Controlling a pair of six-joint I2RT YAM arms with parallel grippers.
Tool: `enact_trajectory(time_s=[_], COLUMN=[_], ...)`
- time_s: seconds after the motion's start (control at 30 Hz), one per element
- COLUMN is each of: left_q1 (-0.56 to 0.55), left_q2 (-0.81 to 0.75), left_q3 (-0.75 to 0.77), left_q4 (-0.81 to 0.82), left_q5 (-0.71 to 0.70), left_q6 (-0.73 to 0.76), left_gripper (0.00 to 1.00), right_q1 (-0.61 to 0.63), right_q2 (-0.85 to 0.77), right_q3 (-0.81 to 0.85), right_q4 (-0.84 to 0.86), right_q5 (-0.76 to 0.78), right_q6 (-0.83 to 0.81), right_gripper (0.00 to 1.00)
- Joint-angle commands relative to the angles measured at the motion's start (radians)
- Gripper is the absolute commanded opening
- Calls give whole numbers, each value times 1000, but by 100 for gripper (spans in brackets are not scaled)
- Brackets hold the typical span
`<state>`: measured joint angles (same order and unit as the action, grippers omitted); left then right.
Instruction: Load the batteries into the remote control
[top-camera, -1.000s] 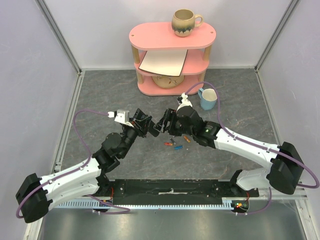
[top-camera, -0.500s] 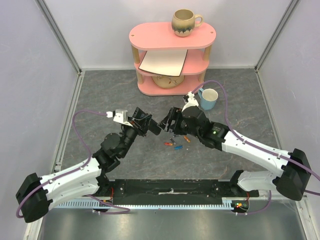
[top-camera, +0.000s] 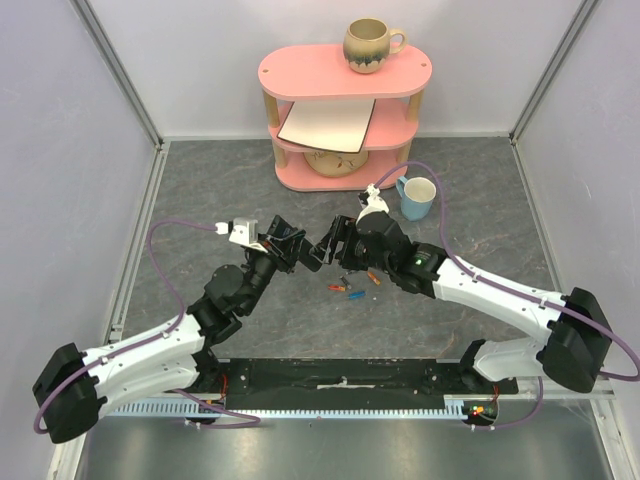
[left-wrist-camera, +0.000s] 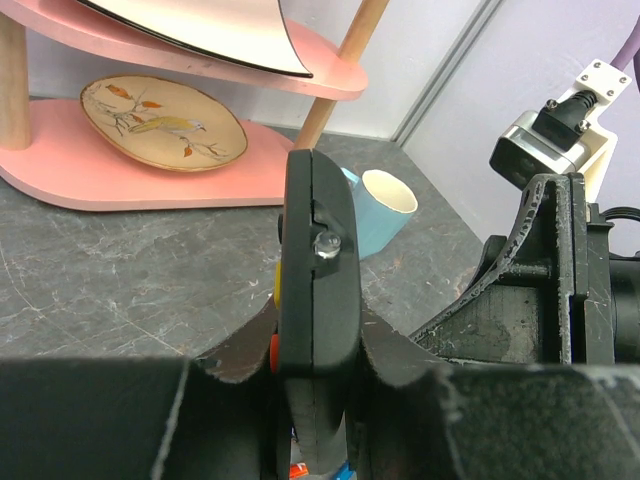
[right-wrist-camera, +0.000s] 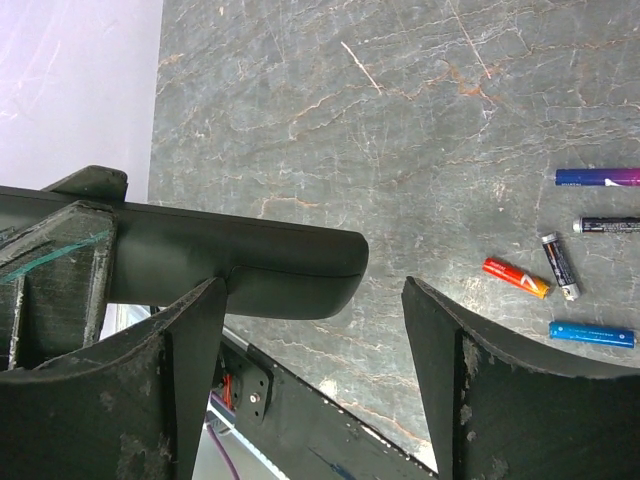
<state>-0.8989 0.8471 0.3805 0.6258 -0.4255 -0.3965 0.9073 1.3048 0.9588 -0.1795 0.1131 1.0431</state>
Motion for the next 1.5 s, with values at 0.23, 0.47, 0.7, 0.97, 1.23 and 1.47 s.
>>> enact_trajectory(time_s=[0.23, 0.47, 0.7, 0.97, 1.23, 1.47], left_q1=[-6, -6, -6, -5, -6, -6], left_q2=[-2, 4, 10, 6, -6, -11], left_q3=[40, 38, 41, 44, 60, 64], left_q4=[81, 81, 78, 80, 84, 86], left_q5=[-12, -7, -7, -2, 7, 1], left_q6=[-27, -30, -28, -30, -25, -22], left_gripper=[2, 2, 2, 2, 2, 2], right_q1=[1, 2, 2, 1, 1, 1], right_q2=[-7, -13, -19, -4, 25, 22], right_q3=[41, 38, 43, 38, 24, 14], right_q4=[48, 51, 60, 60, 60, 60], right_q5=[-4, -4, -4, 0, -16, -13], right_q6=[-2, 1, 0, -3, 3, 6], right_gripper=[79, 79, 80, 80, 79, 79])
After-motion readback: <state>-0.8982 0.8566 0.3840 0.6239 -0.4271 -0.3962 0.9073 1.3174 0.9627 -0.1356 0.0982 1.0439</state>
